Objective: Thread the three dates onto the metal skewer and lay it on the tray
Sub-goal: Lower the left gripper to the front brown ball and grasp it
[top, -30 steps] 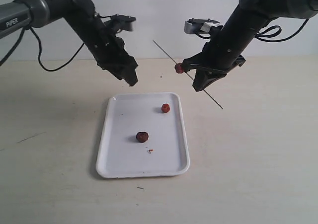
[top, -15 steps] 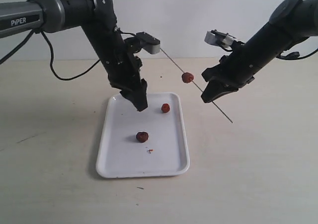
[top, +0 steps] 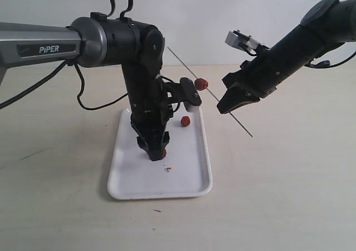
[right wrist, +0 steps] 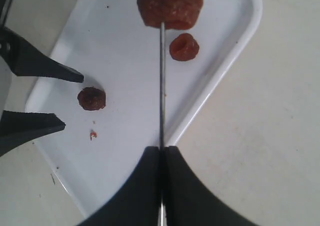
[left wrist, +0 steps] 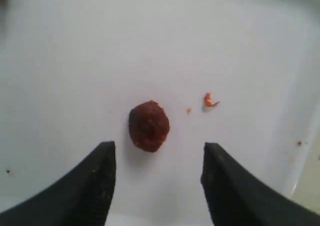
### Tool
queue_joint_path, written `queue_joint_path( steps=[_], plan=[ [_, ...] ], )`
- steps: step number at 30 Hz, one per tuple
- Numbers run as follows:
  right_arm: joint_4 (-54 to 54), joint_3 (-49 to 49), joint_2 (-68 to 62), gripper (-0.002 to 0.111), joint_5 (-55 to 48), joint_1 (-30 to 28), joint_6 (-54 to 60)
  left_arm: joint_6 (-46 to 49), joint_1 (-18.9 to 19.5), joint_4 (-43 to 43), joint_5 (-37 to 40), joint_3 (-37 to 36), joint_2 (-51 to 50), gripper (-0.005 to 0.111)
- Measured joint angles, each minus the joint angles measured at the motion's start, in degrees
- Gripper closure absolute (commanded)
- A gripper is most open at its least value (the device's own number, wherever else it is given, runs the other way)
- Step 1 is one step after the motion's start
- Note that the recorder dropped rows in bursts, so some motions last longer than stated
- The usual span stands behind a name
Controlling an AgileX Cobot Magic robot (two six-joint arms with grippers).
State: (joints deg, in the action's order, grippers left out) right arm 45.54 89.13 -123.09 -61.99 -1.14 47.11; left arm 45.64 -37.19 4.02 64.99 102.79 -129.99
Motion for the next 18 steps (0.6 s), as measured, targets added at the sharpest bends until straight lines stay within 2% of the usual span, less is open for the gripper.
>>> queue_joint_path(
  steps=[3,18],
  plan=[
    [0.1,0.0,0.0,0.108,0.0,0.0,0.27,0.13,0.0,0.0,-2.57,-0.03,0.0,0.054],
    [0.23,0.0,0.0,0.108,0.0,0.0,0.27,0.69,0.0,1.77,-2.6,-0.14,-2.11,0.054]
  ],
)
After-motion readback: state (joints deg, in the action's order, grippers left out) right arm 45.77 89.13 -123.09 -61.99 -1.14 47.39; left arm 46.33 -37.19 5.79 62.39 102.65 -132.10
